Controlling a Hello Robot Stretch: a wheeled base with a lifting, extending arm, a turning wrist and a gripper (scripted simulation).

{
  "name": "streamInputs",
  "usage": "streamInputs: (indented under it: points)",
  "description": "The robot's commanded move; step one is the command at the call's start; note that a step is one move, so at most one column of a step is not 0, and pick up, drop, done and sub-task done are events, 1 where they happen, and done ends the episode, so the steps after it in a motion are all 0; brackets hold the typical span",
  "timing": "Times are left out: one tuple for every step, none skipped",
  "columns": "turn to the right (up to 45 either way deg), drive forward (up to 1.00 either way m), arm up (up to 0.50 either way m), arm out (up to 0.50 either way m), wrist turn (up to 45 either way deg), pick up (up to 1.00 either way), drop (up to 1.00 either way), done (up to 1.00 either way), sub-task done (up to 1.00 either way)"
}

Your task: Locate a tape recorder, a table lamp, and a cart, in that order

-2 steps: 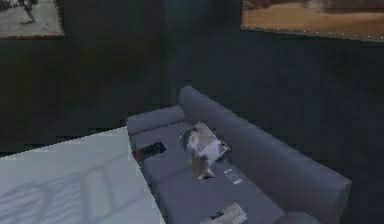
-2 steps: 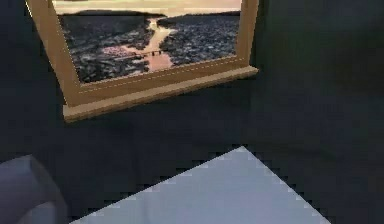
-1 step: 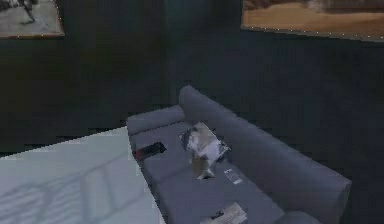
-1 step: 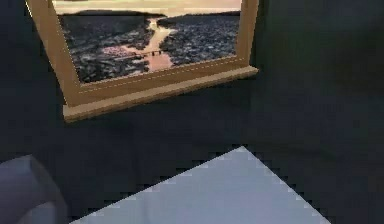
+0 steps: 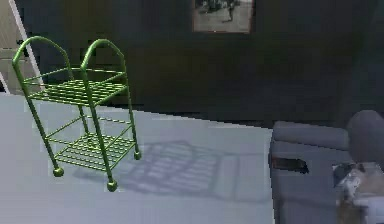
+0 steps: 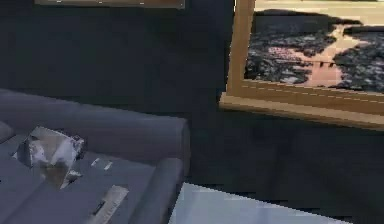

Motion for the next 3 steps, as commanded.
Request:
streamInputs:
  points:
    - [-45.0,0.0,0.0,0.0,0.0,0.0,0.0,0.0,0.0]
    - [-30.0,0.0,0.0,0.0,0.0,0.0,0.0,0.0,0.0]
    - [0.0,1.0,0.0,0.0,0.0,0.0,0.0,0.0,0.0]
